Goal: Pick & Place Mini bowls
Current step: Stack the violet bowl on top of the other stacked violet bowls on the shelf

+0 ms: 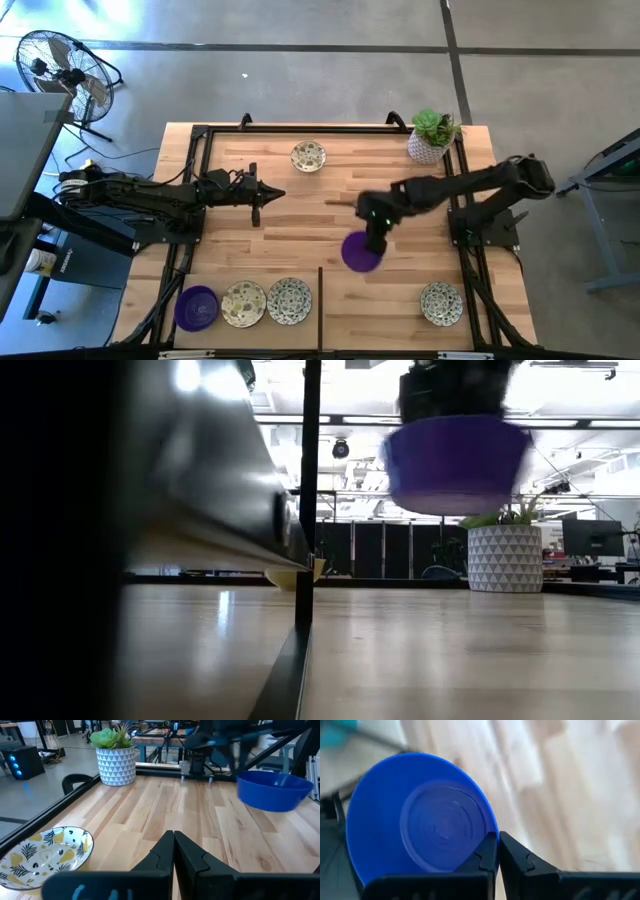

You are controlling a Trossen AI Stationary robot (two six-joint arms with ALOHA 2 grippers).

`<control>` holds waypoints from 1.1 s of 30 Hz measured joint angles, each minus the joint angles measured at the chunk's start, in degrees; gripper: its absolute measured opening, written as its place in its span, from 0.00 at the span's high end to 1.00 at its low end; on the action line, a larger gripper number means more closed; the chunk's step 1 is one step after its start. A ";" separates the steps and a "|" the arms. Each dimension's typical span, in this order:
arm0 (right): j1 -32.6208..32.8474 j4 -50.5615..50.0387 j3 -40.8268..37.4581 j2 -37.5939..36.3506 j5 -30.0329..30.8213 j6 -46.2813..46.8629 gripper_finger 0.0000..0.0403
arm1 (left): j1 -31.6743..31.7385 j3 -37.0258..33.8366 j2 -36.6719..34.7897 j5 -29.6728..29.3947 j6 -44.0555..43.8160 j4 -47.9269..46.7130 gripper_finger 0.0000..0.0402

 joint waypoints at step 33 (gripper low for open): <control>-13.93 37.42 6.07 25.16 2.67 -3.25 0.83 | 0.00 0.00 0.00 0.29 1.48 -0.47 1.00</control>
